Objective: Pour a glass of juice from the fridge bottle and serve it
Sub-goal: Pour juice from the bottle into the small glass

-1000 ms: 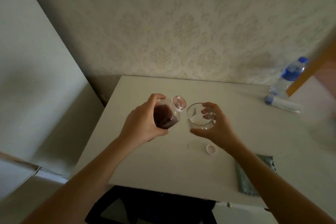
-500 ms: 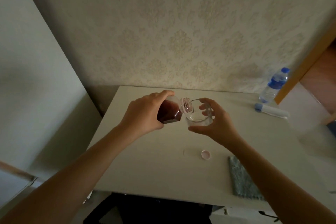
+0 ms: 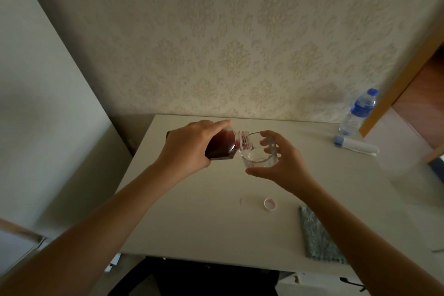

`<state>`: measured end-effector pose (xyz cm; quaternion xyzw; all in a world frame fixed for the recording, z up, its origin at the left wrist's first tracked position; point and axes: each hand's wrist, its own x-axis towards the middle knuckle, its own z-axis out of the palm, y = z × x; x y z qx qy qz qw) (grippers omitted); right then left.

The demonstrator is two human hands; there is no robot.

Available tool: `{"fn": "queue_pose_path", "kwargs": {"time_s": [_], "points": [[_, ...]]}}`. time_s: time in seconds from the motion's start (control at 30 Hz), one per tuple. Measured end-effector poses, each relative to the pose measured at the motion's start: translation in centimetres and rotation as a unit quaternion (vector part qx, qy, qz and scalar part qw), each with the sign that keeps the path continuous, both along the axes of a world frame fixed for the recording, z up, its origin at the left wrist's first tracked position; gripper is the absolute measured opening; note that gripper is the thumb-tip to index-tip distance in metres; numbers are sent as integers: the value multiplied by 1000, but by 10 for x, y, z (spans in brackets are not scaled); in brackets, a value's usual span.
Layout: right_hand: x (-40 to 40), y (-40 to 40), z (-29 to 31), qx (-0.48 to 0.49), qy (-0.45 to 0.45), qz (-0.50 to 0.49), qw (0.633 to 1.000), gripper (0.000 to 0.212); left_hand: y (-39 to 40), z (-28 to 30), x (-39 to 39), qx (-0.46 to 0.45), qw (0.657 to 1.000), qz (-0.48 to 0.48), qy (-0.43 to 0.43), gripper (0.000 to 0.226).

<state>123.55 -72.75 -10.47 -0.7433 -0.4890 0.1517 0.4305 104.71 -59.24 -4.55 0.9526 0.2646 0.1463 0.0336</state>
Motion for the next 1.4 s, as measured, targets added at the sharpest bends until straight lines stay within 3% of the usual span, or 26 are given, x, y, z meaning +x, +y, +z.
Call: {"fn": "queue_pose_path", "kwargs": {"time_s": [0.63, 1.4], "points": [[0, 2, -1, -3, 5, 7, 1000, 92, 3, 1, 3, 82, 996, -23, 15, 90], [-4, 2, -4, -15, 11, 15, 1000, 93, 1, -3, 2, 87, 996, -23, 22, 91]]}}
